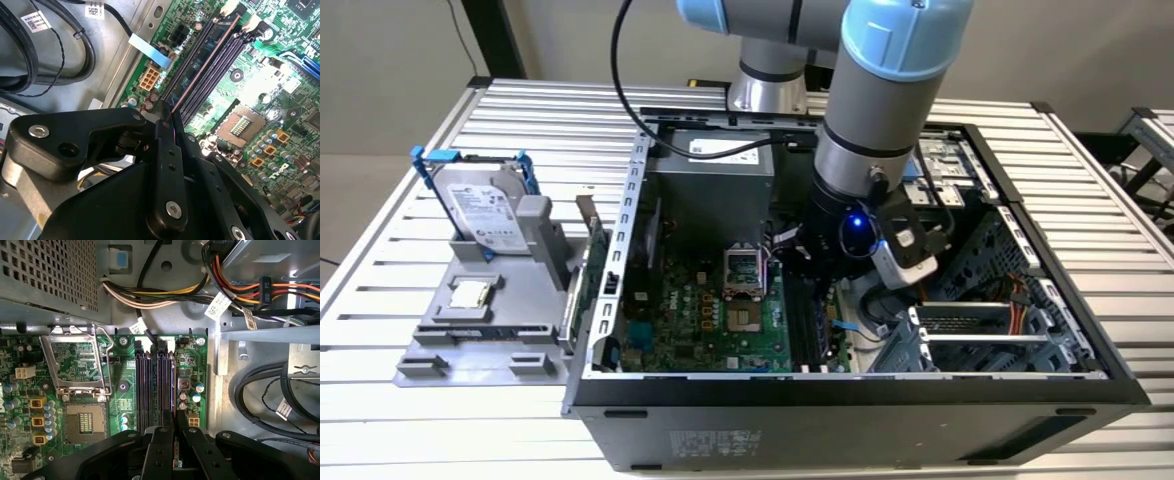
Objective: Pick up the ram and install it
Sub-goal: 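Insert the ram into the slot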
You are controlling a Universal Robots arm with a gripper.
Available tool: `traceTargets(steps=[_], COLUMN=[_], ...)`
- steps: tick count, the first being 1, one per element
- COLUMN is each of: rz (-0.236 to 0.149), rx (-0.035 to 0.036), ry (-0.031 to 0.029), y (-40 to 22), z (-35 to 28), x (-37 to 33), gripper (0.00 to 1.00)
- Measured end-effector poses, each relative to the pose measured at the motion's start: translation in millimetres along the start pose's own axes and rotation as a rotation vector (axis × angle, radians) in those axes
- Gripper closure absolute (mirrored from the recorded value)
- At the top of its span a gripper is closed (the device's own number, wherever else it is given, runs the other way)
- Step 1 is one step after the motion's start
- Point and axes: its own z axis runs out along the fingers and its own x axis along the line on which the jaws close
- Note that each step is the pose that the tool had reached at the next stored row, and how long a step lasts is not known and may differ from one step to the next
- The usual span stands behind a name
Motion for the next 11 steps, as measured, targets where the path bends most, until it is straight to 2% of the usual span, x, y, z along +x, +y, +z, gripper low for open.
traceTargets(steps=[6, 11], rz=[-0.023, -0.024], rx=[-0.0001, 0.0000], ry=[-0.0007, -0.0008], y=[-0.3, -0.4], z=[0.0, 0.5], x=[0.3, 0.4], gripper=[1.00, 1.00])
